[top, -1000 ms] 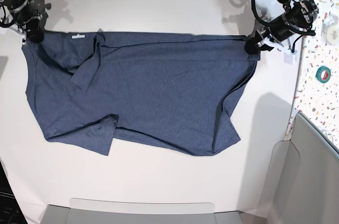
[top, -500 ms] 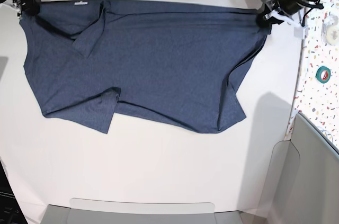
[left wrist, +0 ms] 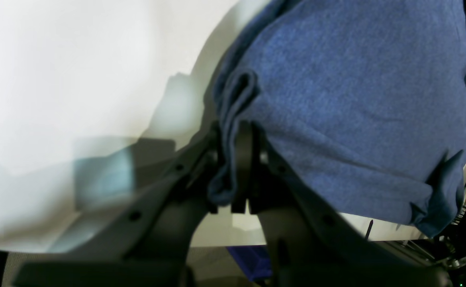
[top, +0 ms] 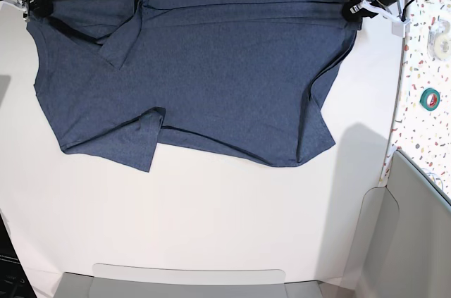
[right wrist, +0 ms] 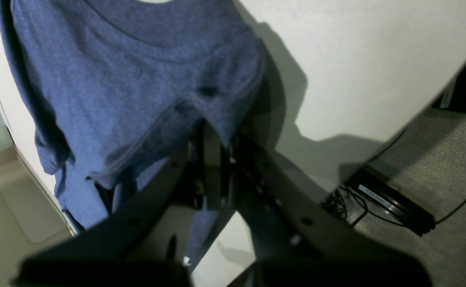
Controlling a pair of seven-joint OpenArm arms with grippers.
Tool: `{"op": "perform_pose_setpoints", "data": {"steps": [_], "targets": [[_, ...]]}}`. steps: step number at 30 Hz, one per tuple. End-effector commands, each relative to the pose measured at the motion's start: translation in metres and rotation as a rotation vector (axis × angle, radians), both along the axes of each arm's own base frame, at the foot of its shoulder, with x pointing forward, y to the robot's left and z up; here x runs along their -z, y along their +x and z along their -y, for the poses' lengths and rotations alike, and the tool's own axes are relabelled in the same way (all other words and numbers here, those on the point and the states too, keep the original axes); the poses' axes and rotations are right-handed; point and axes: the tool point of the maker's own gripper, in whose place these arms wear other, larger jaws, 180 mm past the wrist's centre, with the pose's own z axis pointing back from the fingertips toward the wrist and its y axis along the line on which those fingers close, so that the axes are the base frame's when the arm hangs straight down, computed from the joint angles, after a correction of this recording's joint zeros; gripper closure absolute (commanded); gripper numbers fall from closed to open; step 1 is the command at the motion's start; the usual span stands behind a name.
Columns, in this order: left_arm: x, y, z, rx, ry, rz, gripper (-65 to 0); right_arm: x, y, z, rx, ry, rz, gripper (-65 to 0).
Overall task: Layout the t-shirt on the table in an organized manner, then fold the t-shirt properly
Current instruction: 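Pull the t-shirt edge taut with both grippers and slide it upward, then release the collar edge with both grippers and raise them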
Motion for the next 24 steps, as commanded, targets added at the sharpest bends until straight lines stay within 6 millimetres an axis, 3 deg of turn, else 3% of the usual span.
{"op": "perform_pose_setpoints", "data": {"steps": [1, 6, 9, 13, 17, 24], "targets": [[-0.006, 0.001, -0.007, -0.003, 0.026, 0.019, 0.0, -0.007, -0.003, 0.009, 0.005, -0.031, -0.002, 0.0], [-0.006, 0.0, -0.006, -0.004, 0.025, 0.017, -1.4, -0.006, -0.005, 0.009, 0.01, -0.028, -0.01, 0.0], [-0.009, -0.006, -0.007, 0.006, 0.041, 0.007, -9.1, -0.005, -0.01, 0.009, 0.009, -0.03, -0.024, -0.4], [-0.018, -0.003, -0.003, 0.019, 0.064, 0.033, -19.7, -0.007, -0.014, 0.013, 0.001, -0.043, -0.037, -7.8], [-0.023, -0.004, -0.012, -0.018, 0.085, 0.045, -20.5, -0.011, -0.012, 0.016, -0.005, -0.052, -0.03, -14.2], [-0.028, -0.009, -0.029, -0.064, 0.117, 0.047, -20.7, -0.024, -0.004, 0.021, -0.03, -0.061, 0.009, -18.7]]}}
